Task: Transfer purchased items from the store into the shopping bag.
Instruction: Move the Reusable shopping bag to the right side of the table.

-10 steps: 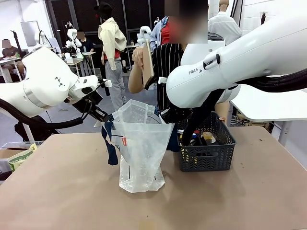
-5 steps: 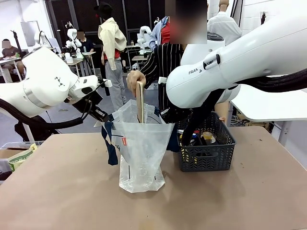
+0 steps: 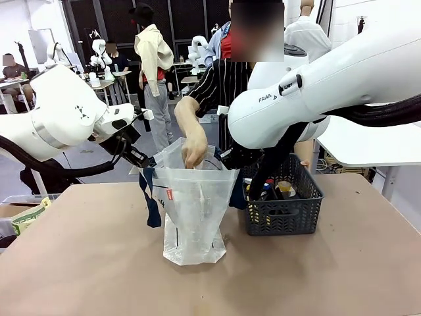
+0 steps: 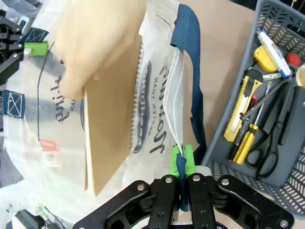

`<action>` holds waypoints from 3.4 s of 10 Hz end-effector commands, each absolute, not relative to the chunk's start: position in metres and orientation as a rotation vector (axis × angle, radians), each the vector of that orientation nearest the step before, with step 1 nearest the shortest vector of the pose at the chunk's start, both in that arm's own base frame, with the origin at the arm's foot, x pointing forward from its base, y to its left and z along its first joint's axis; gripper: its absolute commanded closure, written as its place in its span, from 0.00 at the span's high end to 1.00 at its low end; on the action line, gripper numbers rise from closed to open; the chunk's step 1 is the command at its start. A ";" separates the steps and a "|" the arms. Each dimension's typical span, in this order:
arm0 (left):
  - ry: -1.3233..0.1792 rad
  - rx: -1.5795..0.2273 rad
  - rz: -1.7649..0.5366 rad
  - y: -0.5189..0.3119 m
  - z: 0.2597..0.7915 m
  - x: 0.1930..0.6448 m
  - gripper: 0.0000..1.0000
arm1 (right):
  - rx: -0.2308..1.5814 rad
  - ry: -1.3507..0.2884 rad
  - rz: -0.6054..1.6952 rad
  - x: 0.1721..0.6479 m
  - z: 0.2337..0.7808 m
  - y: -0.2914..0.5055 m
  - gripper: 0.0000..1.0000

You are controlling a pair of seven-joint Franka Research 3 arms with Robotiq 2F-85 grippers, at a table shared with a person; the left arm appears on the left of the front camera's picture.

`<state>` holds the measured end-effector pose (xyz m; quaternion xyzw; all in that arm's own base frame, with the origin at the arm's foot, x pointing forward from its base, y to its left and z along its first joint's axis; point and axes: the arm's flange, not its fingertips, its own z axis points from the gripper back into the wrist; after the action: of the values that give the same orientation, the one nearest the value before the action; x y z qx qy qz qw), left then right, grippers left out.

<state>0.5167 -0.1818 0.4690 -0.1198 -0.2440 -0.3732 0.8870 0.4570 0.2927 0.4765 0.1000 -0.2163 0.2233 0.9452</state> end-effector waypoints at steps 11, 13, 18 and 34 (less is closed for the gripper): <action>-0.506 -0.242 -0.773 -0.179 0.470 0.516 0.00 | 0.208 -0.435 0.446 0.452 0.475 0.290 0.00; -0.506 -0.242 -0.773 -0.179 0.470 0.516 0.00 | 0.208 -0.435 0.446 0.452 0.475 0.290 0.00; -0.506 -0.242 -0.773 -0.179 0.470 0.516 0.00 | 0.208 -0.435 0.446 0.452 0.475 0.290 0.00; -0.506 -0.242 -0.773 -0.179 0.470 0.516 0.00 | 0.208 -0.435 0.446 0.452 0.475 0.290 0.00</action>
<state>0.5162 -0.1811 0.4671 -0.1196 -0.2422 -0.3728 0.8877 0.4568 0.2928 0.4767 0.1000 -0.2164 0.2234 0.9451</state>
